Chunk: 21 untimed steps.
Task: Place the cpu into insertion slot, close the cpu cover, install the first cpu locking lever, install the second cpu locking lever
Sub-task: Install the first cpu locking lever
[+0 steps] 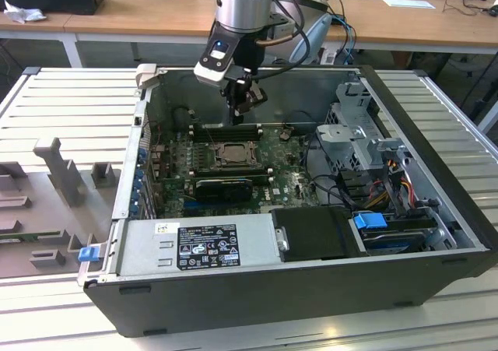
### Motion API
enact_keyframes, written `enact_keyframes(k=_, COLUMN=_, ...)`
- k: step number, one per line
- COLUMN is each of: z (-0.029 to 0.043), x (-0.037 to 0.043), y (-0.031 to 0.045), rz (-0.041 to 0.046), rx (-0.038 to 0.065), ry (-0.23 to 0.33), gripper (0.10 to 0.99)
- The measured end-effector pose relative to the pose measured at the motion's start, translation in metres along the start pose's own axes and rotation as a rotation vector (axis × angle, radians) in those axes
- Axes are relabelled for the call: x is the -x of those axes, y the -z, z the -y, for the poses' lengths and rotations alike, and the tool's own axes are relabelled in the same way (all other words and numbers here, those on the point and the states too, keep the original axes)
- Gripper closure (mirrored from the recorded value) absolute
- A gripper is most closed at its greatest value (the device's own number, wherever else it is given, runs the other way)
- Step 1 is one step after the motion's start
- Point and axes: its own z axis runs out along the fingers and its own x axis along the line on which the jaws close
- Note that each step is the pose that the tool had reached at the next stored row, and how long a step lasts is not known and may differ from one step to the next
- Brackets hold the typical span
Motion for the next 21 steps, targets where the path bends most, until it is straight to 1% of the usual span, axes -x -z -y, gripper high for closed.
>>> enact_keyframes(k=10, z=0.0000, x=0.0000, y=0.0000, rz=0.0001, rx=0.000, ry=0.040, gripper=0.980)
enact_keyframes(k=16, z=0.0000, x=0.0000, y=0.0000, rz=0.0001, rx=-0.001, ry=0.086, gripper=0.980)
enact_keyframes(k=21, z=0.0000, x=0.0000, y=0.0000, rz=0.0002, rx=-0.001, ry=0.113, gripper=0.980)
